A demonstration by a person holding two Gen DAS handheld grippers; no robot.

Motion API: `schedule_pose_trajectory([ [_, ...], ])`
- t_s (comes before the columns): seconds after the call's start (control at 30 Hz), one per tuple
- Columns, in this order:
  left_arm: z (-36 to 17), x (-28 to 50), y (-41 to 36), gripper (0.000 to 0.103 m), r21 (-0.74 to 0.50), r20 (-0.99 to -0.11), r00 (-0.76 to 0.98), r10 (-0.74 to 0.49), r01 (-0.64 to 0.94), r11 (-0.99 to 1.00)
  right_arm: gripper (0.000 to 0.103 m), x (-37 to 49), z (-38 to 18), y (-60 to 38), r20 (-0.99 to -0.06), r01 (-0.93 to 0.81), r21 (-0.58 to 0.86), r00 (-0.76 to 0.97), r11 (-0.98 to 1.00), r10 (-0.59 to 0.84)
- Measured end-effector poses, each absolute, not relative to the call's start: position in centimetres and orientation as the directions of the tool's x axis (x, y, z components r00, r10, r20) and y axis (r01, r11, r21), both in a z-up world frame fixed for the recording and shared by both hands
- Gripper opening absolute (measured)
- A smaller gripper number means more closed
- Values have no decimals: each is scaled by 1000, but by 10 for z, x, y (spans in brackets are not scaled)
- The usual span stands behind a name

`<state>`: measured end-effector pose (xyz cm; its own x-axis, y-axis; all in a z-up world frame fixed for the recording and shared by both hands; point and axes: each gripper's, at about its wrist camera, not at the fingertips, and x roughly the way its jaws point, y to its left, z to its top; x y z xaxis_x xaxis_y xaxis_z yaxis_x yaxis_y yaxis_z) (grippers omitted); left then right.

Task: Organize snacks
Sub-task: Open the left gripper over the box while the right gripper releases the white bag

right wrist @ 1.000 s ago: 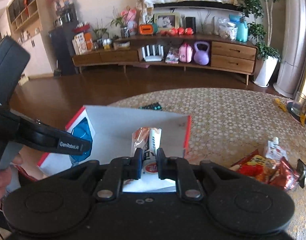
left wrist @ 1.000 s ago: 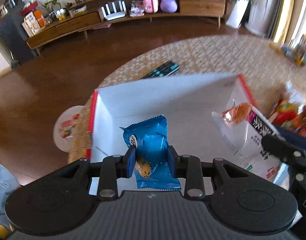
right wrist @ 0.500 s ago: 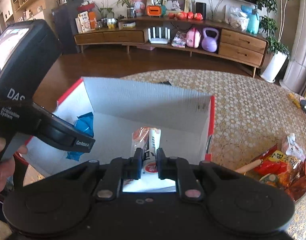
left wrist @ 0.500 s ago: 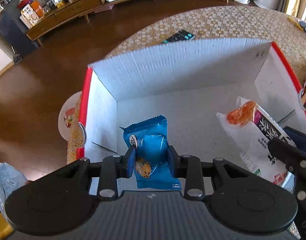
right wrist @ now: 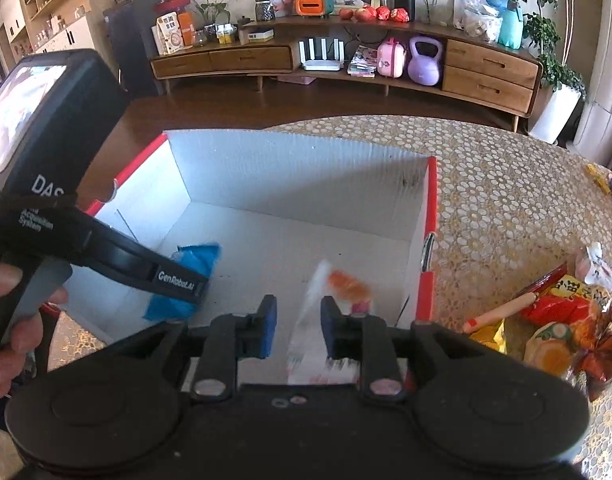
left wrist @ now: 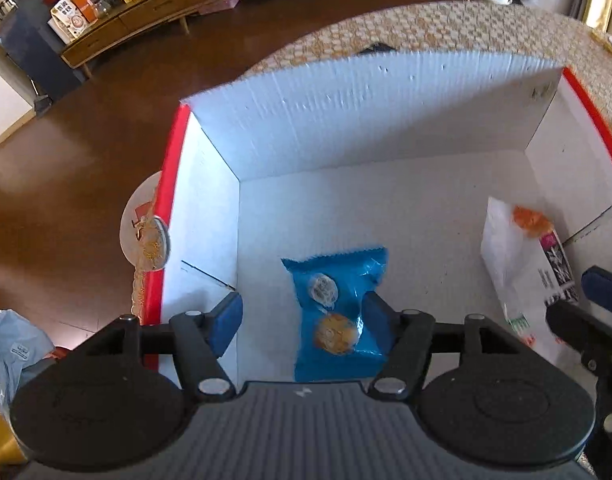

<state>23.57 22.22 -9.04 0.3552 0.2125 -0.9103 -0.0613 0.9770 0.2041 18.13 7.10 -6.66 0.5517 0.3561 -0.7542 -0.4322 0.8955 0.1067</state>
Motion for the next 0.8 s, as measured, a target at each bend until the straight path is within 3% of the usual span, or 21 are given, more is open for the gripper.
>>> schedule_pose_trajectory([
  [0.33, -51, 203, 232, 65, 142, -884, 433, 176, -109, 984, 51, 163, -41, 60, -712, -444, 130, 580, 886, 395],
  [0.57, -12, 173, 229, 65, 82, -841, 524, 137, -127, 988, 78, 141, -10, 42, -665, -448, 141, 618, 883, 420],
  [0.67, 7, 156, 221, 65, 62, -813, 570, 118, -117, 991, 83, 129, 2, 30, -642, -448, 150, 633, 881, 432],
  [0.8, 29, 135, 205, 74, 49, -775, 625, 100, -98, 994, 92, 115, 17, 12, -616, -442, 168, 651, 881, 444],
])
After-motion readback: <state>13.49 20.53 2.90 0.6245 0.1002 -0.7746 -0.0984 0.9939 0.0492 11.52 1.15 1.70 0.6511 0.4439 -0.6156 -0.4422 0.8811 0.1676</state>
